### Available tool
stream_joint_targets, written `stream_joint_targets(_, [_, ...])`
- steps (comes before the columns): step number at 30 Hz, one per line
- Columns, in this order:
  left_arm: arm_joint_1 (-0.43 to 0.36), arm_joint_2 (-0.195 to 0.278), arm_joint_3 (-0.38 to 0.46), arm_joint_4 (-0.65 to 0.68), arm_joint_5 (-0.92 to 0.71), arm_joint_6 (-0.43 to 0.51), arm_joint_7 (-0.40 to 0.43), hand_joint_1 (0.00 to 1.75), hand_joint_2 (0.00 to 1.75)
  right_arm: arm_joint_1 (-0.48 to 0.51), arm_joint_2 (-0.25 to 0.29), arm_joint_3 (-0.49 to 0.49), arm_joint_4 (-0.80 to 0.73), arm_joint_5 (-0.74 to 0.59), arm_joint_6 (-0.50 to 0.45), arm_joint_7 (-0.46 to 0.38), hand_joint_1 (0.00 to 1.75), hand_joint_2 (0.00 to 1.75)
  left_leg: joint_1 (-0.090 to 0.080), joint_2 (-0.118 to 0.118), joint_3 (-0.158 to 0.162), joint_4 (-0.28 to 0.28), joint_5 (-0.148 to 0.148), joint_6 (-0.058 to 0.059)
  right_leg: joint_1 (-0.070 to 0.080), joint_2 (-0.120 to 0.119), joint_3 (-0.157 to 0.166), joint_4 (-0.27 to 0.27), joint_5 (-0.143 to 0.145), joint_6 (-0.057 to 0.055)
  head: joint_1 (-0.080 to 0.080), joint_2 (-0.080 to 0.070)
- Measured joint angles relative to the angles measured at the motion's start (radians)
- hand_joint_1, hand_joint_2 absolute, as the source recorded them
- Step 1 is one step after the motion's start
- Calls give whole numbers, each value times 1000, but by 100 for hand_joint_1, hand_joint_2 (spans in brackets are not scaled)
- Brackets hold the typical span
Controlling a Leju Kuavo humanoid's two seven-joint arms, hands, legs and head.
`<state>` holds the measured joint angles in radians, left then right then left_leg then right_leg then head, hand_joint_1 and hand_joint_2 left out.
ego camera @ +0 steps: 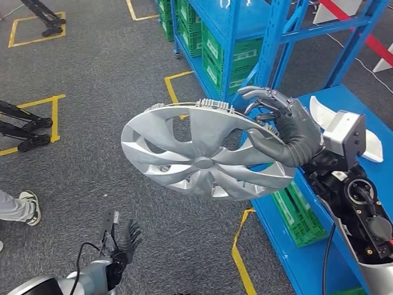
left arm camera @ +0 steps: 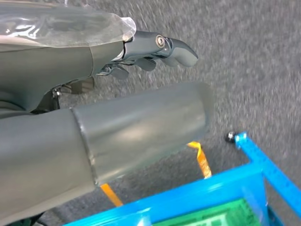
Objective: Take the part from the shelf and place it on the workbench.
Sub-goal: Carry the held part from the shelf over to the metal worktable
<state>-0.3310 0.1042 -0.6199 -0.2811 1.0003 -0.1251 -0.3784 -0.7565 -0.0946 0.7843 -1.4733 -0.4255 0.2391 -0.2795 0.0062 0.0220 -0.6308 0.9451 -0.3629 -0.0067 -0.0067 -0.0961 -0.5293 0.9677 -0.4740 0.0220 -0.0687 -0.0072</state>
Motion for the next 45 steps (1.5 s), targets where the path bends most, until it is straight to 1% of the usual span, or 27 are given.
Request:
stream_joint_targets(1, [0,0,0,0,0,0,0,0,0,-1,0,0,0,0,1,0,175,175,3,-9,4,-2,0,7,-3,21,-10,27,-18,4,3,0])
stream_joint_targets(3, [-3,0,0,0,0,0,0,0,0,-1,0,0,1,1,2,-1,175,175,5,-30,9,-3,-1,18,-6,74,-68,152,-77,8,11,0])
stream_joint_targets(5, [-3,-1,0,0,0,0,0,0,0,2,0,-1,4,1,2,-2,175,175,3,-55,12,-2,-3,23,-6,92,-143,293,-123,11,15,0])
stream_joint_targets(6, [-2,-1,0,0,0,0,0,0,0,4,0,0,5,1,2,-2,175,175,2,-69,13,-1,-4,23,-6,94,-162,319,-120,10,16,0])
stream_joint_targets(7, [-1,-2,0,0,0,0,0,0,0,6,0,0,5,1,2,-2,175,175,2,-84,16,-1,-5,23,-6,95,-161,303,-95,9,17,0])
stream_joint_targets(8, [-1,-2,0,0,0,0,0,0,0,7,0,0,6,2,3,-1,175,175,2,-99,18,0,-7,22,-6,100,-141,245,-53,5,18,0])
stream_joint_targets(10, [-2,-5,0,0,0,0,0,0,0,6,0,0,6,2,4,-1,175,175,2,-127,20,4,-10,16,-9,140,-83,94,25,-2,20,0])
stream_joint_targets(12, [-1,-6,0,0,0,0,0,0,0,5,0,0,6,2,4,-2,175,175,4,-150,13,8,-10,7,-11,172,-45,14,48,-7,20,0])
stream_joint_targets(14, [3,-5,0,0,-1,1,0,0,0,6,0,0,6,3,5,-1,175,175,8,-174,7,5,-4,-6,-10,161,-34,4,44,-11,19,0])
stream_joint_targets(15, [5,-4,0,0,-1,1,0,0,0,5,1,0,6,3,5,0,175,175,8,-171,5,5,-4,-12,-11,149,-30,0,46,-16,19,0])
stream_joint_targets(16, [7,-2,0,0,-1,2,0,0,0,4,2,0,6,3,5,0,175,175,5,-149,-1,16,-12,-17,-13,137,-26,-6,49,-21,17,0])
stream_joint_targets(19, [2,0,0,0,0,2,-1,0,0,1,4,-1,6,3,5,0,175,175,3,-47,-80,174,-93,-34,-13,98,-20,-17,53,-33,4,0])
stream_joint_targets(21, [1,-1,0,0,0,3,-2,0,0,3,4,0,7,2,6,1,175,175,10,-30,-144,296,-134,-43,-12,70,-20,-17,51,-35,1,0])
stream_joint_targets(22, [2,-1,0,0,0,3,-1,0,0,5,4,0,7,2,7,1,175,175,12,-28,-152,308,-129,-46,-13,57,-19,-16,49,-34,-1,0])
stream_joint_targets(23, [3,0,0,0,0,3,-1,0,0,6,4,0,8,2,7,1,175,175,14,-25,-138,278,-106,-48,-13,45,-19,-16,47,-32,-2,0])
stream_joint_targets(25, [2,2,0,0,0,3,-1,0,0,6,5,0,8,2,7,1,175,175,14,7,-62,130,-41,-50,-14,22,-15,-13,41,-24,-6,0])
stream_joint_targets(27, [0,3,0,0,0,3,-1,0,0,6,5,0,8,3,8,1,175,175,9,36,-5,23,-7,-39,-8,5,-11,-10,32,-12,-10,0])
stream_joint_targets(28, [0,2,0,0,0,2,-1,0,0,5,5,0,8,3,8,1,175,175,5,38,2,7,-7,-30,-5,-2,-8,-10,29,-6,-9,0])
stream_joint_targets(30, [1,3,0,0,0,2,-1,0,0,5,6,0,8,4,8,1,175,175,3,13,3,10,-9,-11,-4,-17,1,-13,23,4,-2,0])
stream_joint_targets(32, [2,4,0,0,1,2,-1,0,0,5,6,0,8,4,8,1,175,175,7,-7,9,8,-10,4,-10,10,-5,11,-1,14,4,0])
stream_joint_targets(34, [1,4,0,0,2,2,-1,0,0,6,6,-1,7,4,9,0,175,175,9,-28,14,6,-11,15,-13,66,-55,122,-59,17,11,0])
stream_joint_targets(36, [0,3,0,0,2,2,-2,0,0,8,6,-1,8,4,9,0,175,175,6,-52,16,7,-13,21,-10,89,-131,275,-116,15,15,0])
stream_joint_targets(38, [2,3,0,0,2,2,-2,0,0,13,6,0,10,4,9,0,175,175,2,-82,19,7,-14,23,-9,94,-165,320,-107,9,16,0])
stream_joint_targets(40, [3,3,0,0,2,2,-2,0,0,15,6,0,10,4,9,0,175,175,-1,-113,24,8,-16,22,-7,110,-127,206,-25,-4,17,0])
stream_joint_targets(42, [3,0,0,0,2,2,-2,0,0,14,6,-1,10,4,9,0,175,175,1,-140,25,9,-17,18,-7,159,-70,69,43,-18,15,0])
stream_joint_targets(44, [4,-1,0,0,1,2,-2,0,0,13,6,-1,11,4,9,0,175,175,7,-164,17,9,-13,7,-7,186,-41,13,52,-24,16,0])
stream_joint_targets(45, [7,0,0,0,0,3,-3,0,0,12,6,-1,11,6,10,0,175,175,9,-177,13,7,-10,0,-5,177,-35,4,51,-24,16,0])
